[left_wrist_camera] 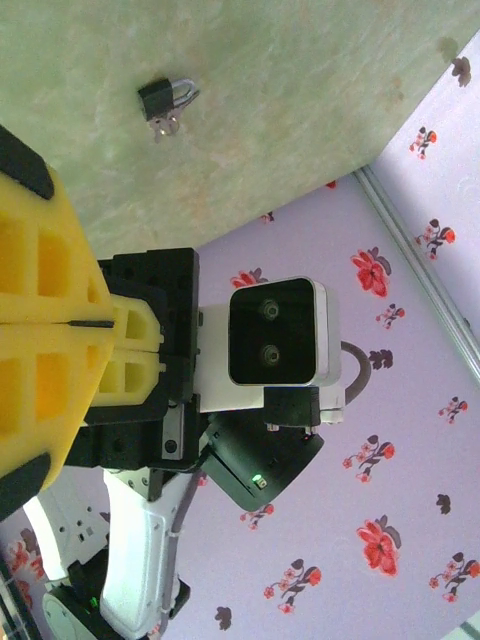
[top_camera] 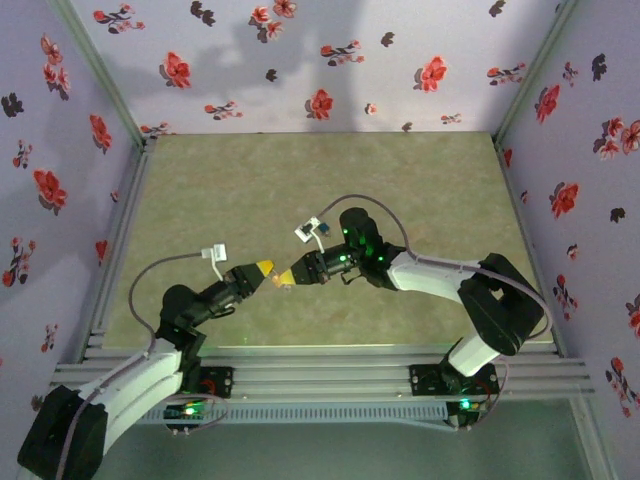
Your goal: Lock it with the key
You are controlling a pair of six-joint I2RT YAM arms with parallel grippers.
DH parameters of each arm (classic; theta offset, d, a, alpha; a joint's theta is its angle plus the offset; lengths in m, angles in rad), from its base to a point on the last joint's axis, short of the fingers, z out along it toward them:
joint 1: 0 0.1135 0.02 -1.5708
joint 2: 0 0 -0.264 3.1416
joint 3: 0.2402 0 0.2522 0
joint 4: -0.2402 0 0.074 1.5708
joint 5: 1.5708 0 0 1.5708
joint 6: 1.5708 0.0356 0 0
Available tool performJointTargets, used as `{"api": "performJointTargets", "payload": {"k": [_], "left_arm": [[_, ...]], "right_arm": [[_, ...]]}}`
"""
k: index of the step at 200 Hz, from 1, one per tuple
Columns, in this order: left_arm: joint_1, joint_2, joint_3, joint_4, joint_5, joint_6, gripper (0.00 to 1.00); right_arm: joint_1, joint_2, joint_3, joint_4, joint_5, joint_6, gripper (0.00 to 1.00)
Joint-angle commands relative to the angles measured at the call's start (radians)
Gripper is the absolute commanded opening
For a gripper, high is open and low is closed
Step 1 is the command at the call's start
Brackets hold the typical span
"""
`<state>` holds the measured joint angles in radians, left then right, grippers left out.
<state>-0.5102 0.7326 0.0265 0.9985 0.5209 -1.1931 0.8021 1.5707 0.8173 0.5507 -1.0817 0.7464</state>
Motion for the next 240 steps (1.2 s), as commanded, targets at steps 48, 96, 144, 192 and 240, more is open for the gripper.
{"api": "performJointTargets", "payload": {"k": [48, 96, 144, 192, 240], "left_arm": [[-0.030, -0.005, -0.030, 0.014, -0.003, -0.016, 0.00], [-0.076, -0.003, -0.027, 0.009, -0.031, -0.004, 0.00], [-0.112, 0.004, -0.029, 0.004, -0.041, 0.010, 0.00], [-0.150, 0.012, -0.031, 0.004, -0.063, 0.023, 0.00], [-0.191, 0.028, -0.023, 0.003, -0.089, 0.039, 0.00]], "right_arm": [[-0.027, -0.019, -0.001, 0.114, -0.012, 0.038, 0.00], [-0.035, -0.003, 0.000, 0.126, 0.011, 0.053, 0.00], [-0.058, -0.001, -0.017, 0.195, 0.023, 0.105, 0.00], [-0.074, 0.014, -0.029, 0.263, 0.028, 0.158, 0.00], [-0.074, 0.028, -0.027, 0.277, 0.035, 0.169, 0.00]]}}
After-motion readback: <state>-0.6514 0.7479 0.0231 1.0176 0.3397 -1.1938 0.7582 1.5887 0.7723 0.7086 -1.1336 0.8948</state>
